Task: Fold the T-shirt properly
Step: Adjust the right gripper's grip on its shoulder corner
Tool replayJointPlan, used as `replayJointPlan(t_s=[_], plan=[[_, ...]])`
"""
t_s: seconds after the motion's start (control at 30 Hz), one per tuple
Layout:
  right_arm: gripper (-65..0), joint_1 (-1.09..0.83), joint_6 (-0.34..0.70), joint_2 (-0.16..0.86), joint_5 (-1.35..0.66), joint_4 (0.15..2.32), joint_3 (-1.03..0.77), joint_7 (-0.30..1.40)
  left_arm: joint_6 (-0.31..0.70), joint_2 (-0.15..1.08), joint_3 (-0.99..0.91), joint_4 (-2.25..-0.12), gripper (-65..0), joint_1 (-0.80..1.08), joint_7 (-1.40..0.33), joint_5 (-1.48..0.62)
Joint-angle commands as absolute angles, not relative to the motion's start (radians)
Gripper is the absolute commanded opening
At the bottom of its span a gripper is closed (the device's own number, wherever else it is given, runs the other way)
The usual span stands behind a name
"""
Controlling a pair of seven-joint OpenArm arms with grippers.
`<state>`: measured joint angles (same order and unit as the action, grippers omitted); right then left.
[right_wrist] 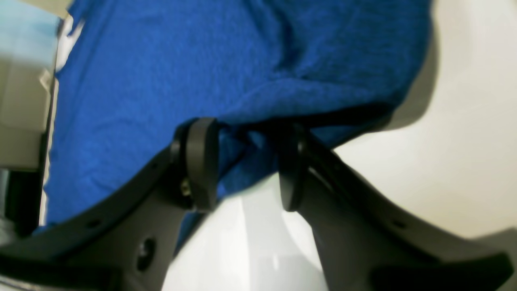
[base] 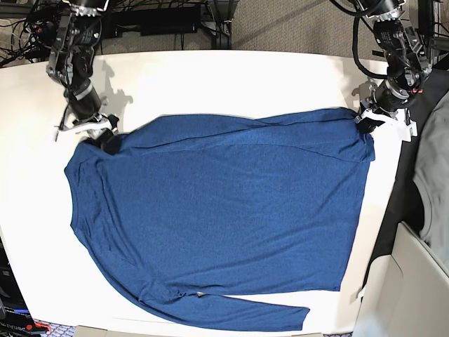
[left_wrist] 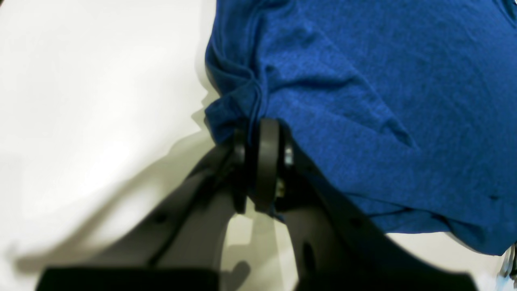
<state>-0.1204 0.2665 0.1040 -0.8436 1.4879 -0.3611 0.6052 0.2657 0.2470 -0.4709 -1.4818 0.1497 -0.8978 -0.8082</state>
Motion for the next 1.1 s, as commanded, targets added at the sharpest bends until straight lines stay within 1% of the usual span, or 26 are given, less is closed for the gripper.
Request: replayJointPlan(t_s=[0.0,0.13,0.3,0.37,0.7,0.77,0.83,0.97,1.07], plan=[[-40.5,-0.111,0.271,0.111,-0.851,1.489,-0.363,0.601,0.272,0.265,-0.473,-1.503,-65.0,0.143,-0.889,-0.82],[-40.5,-0.131,0.271,0.11,-0.868,1.491,-0.364,0.601,0.272,0.265,-0.473,-1.503,-65.0,0.143,-0.889,-0.82],[-40.5,-0.18,0.271,0.117,-1.009,1.491,-0.377,0.601,0.272,0.265,-0.476,-1.503,-65.0,0.143,-0.891,-0.82],[-40.5,-0.202,0.271,0.119,-1.035,1.491,-0.41,0.601,0.272,0.265,-0.476,-1.503,-65.0,0.143,-0.891,-0.82],[-40.6,-0.214,0.268,0.119,-1.041,1.497,-0.501,0.601,0.272,0.265,-0.475,-1.503,-65.0,0.145,-0.891,-0.82],[-40.6,-0.214,0.266,0.119,-1.026,1.529,-0.501,0.601,0.272,0.265,-0.475,-1.503,-65.0,0.145,-0.891,-0.82],[-40.6,-0.214,0.266,0.119,-0.966,1.589,-0.495,0.601,0.271,0.265,-0.475,-1.503,-65.0,0.145,-0.891,-0.82],[-40.6,-0.214,0.263,0.111,-0.751,1.722,-0.492,0.598,0.271,0.265,-0.475,-1.503,-65.0,0.145,-0.891,-0.82],[-40.6,-0.213,0.203,0.116,-0.676,1.741,-0.479,0.598,0.271,0.265,-0.476,-1.503,-65.0,0.145,-0.914,-0.82]])
